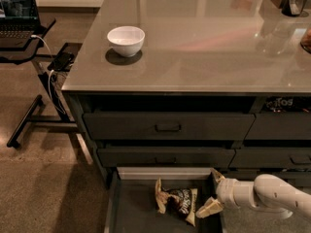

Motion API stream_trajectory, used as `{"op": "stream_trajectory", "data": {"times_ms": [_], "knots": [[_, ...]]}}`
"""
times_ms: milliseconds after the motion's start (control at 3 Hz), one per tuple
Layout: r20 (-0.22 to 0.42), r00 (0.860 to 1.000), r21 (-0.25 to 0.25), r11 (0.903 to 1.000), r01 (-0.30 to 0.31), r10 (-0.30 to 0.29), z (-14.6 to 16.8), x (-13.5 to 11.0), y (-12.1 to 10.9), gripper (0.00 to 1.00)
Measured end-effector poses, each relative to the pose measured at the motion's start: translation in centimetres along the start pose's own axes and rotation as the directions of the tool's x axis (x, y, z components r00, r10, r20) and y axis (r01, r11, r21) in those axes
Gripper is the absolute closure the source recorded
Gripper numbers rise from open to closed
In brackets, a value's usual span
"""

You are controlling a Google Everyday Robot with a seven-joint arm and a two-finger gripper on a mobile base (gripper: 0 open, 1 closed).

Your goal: Pick brown chip bag from bottom drawer and place on counter

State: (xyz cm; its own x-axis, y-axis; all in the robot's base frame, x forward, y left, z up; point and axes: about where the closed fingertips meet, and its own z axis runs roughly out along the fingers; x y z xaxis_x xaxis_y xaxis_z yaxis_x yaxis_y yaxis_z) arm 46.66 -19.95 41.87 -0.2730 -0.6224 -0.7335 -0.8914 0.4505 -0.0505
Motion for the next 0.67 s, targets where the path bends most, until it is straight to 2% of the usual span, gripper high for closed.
{"op": "stream_trajectory", "data": {"times_ms": [333,667], "knots": [[0.0,1.0,0.0,1.0,0.001,-0.001,0.0,0.0,0.0,0.0],[-0.028,1.0,-0.021,0.9998,0.001,-0.002,1.7,0.8,0.4,0.0]]}}
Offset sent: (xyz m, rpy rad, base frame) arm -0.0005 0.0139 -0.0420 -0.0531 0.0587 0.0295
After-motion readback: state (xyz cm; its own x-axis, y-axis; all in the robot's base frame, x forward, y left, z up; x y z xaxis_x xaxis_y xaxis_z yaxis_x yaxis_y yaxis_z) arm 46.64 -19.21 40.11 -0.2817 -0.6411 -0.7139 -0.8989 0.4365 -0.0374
